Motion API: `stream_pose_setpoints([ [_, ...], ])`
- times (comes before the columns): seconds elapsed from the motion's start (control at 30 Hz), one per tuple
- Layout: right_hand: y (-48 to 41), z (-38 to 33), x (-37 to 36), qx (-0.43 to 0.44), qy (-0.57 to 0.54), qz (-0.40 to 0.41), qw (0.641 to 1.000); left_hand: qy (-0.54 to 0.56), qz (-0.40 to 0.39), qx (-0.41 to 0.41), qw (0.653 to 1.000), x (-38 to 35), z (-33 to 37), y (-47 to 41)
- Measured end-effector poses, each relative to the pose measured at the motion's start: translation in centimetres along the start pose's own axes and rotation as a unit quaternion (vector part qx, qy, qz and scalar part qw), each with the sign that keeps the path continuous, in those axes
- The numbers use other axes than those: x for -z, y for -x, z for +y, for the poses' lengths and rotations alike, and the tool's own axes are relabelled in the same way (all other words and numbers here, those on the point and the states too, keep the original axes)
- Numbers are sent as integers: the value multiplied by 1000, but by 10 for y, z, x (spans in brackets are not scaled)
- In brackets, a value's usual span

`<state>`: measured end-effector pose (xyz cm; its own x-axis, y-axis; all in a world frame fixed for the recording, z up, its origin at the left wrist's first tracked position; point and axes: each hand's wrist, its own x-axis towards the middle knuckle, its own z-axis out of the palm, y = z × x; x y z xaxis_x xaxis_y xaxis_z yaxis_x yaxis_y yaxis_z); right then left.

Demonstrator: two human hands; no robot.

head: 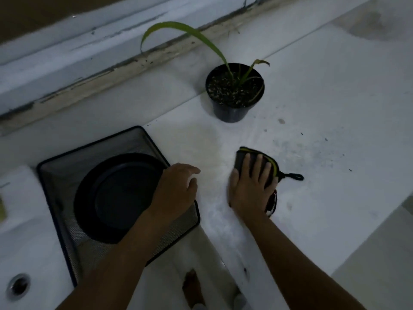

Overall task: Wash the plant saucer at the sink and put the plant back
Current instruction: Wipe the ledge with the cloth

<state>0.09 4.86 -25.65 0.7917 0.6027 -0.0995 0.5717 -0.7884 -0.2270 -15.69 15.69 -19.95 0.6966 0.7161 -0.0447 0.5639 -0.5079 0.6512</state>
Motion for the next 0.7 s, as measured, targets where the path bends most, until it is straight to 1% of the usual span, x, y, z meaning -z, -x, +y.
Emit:
stream_pose_setpoints([
  [0.03, -10, -13, -2, -38, -16, -9, 999, 3, 11, 3, 1000, -1, -1, 1],
  [0.07, -16, -23, -4, -50, -20, -18, 998, 4, 19, 6, 1000, -3, -2, 1],
  [0.1, -18, -29, -4, -32, -19, -22, 999, 2, 25, 10, 1000, -4, -2, 1],
  [0.17, -14, -29, -2, 83, 4, -40, 996, -7, 30, 14, 999, -8, 0, -1],
  [0.2, -13, -22, 1, 147, 17, -61, 987, -14, 31, 11, 999, -11, 1, -1],
  [0.3, -24, 11, 20, 278, -33, -146, 949, -58, 29, 0, 998, -21, 12, 1],
  [0.33, -28, 26, 27, 315, -39, -154, 936, -84, 19, -3, 996, -26, 18, 4],
  [0.37, -29, 41, 34, 351, -29, -145, 925, -113, 0, -10, 994, -31, 24, 7],
  [0.43, -28, 71, 45, 395, 9, -127, 910, -158, -65, -22, 985, -41, 37, 12],
  [0.5, -21, 91, 52, 404, 34, -135, 904, -178, -137, -13, 974, -49, 43, 13],
  [0.57, -12, 102, 54, 400, 35, -122, 907, -188, -177, -5, 966, -53, 44, 11],
  [0.63, -7, 107, 55, 373, 14, -88, 924, -200, -177, -16, 964, -55, 43, 10],
  [0.7, 0, 106, 54, 303, -15, -66, 951, -182, -160, -17, 970, -55, 40, 12],
])
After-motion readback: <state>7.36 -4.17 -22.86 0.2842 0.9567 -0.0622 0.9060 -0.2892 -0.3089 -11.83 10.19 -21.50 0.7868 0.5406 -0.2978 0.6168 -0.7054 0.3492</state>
